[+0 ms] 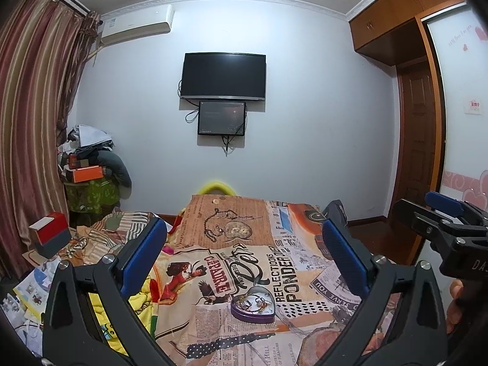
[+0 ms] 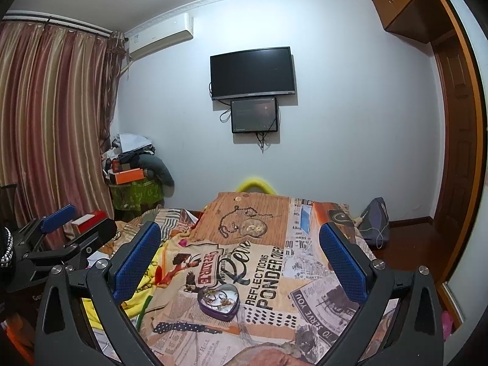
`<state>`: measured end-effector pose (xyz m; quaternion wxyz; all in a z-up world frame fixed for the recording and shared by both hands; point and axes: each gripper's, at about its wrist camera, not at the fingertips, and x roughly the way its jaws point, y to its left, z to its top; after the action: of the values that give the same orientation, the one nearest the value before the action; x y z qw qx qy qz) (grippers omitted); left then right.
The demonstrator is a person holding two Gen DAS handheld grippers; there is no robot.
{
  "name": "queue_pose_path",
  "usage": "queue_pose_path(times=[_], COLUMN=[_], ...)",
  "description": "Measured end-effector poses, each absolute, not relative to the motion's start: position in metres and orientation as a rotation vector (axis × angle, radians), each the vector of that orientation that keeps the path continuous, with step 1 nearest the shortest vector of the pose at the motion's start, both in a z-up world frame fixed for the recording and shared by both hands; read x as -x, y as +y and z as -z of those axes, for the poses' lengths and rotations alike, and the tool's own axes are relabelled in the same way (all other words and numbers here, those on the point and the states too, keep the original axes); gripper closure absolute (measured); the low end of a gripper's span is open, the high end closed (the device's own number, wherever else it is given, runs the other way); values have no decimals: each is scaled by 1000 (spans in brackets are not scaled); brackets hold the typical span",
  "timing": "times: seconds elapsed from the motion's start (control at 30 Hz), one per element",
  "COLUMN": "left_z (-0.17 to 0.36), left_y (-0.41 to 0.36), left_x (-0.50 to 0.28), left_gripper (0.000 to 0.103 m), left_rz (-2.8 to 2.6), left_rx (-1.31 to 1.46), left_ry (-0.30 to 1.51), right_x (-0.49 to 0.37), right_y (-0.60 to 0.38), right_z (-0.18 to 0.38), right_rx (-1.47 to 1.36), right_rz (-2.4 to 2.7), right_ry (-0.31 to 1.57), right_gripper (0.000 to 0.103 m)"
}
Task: Organize jewelry
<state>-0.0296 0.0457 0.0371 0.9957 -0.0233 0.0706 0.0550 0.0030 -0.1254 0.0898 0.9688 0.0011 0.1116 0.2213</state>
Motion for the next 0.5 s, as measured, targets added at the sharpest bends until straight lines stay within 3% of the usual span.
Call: queue_pose_path(times=[0.5], left_z=[-32], left_y=[43], left_x=[24], left_gripper=[1], left_rz=[-94], left_rx=[44], left_ry=[163], right_x=[-2], right_y=[-127], right_z=[-93], right_rx=[-6], right_rz=[-443], right_ry=[251], right_gripper=[0])
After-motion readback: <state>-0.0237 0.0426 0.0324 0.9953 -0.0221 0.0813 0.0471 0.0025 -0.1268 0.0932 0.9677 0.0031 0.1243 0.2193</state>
